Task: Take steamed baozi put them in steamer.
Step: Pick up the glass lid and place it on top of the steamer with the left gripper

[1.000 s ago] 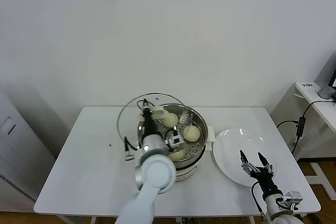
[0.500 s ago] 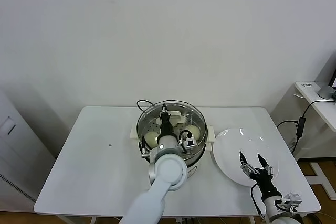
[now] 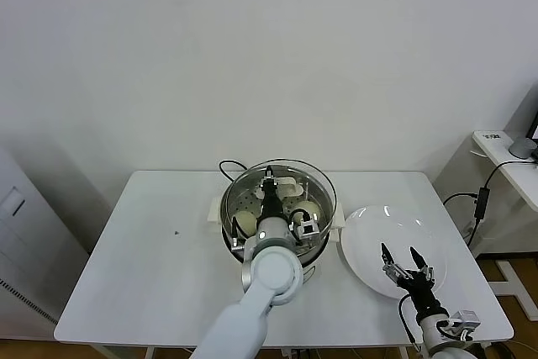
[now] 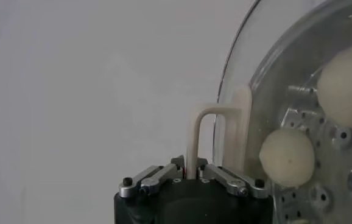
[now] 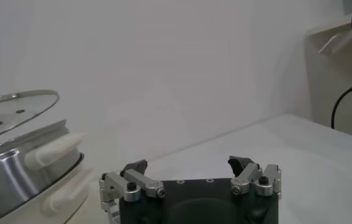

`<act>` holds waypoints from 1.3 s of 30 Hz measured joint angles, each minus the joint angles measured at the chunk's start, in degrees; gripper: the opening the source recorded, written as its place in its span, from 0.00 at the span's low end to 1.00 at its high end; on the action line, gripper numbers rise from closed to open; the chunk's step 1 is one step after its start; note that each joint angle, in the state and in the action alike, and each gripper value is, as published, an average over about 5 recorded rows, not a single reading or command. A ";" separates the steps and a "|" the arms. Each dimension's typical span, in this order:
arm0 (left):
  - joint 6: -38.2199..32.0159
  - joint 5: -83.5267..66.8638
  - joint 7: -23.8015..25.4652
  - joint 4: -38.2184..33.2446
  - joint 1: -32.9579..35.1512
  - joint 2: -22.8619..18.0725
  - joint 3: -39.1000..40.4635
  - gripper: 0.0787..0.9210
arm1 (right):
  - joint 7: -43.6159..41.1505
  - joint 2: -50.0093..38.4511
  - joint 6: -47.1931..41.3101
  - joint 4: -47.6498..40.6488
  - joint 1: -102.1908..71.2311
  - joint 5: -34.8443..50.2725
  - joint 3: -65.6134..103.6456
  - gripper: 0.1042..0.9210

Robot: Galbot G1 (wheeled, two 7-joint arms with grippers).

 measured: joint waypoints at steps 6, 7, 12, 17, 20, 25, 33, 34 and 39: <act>0.00 2.04 -0.54 0.41 0.31 0.00 0.05 0.07 | -0.06 0.17 0.09 -0.08 -0.02 -0.05 0.00 0.88; 0.00 2.29 -0.59 0.49 0.41 0.00 0.07 0.07 | -0.07 0.17 0.12 -0.12 -0.04 -0.06 0.00 0.88; 0.00 3.12 -0.89 1.01 1.03 0.00 0.25 0.07 | -0.11 0.15 0.26 -0.27 -0.07 -0.06 0.00 0.88; -0.01 3.78 -1.45 1.59 1.20 0.00 0.04 0.07 | -0.13 0.24 0.35 -0.28 -0.13 -0.07 0.03 0.88; -0.01 4.10 -1.88 1.92 1.36 0.00 -0.10 0.07 | -0.13 0.27 0.42 -0.30 -0.19 -0.05 0.07 0.88; -0.01 4.40 -2.27 2.12 1.73 0.00 0.06 0.07 | -0.13 0.32 0.46 -0.37 -0.22 -0.03 0.10 0.88; 0.00 4.23 -2.49 2.06 2.12 0.00 0.27 0.07 | -0.18 0.70 0.48 -0.49 -0.25 -0.09 0.11 0.88; 0.00 4.15 -2.49 2.07 2.18 0.00 0.23 0.07 | -0.19 0.72 0.49 -0.50 -0.25 -0.10 0.11 0.88; 0.00 3.54 -2.49 2.16 2.27 0.00 0.04 0.07 | -0.22 0.72 0.55 -0.54 -0.29 -0.11 0.12 0.88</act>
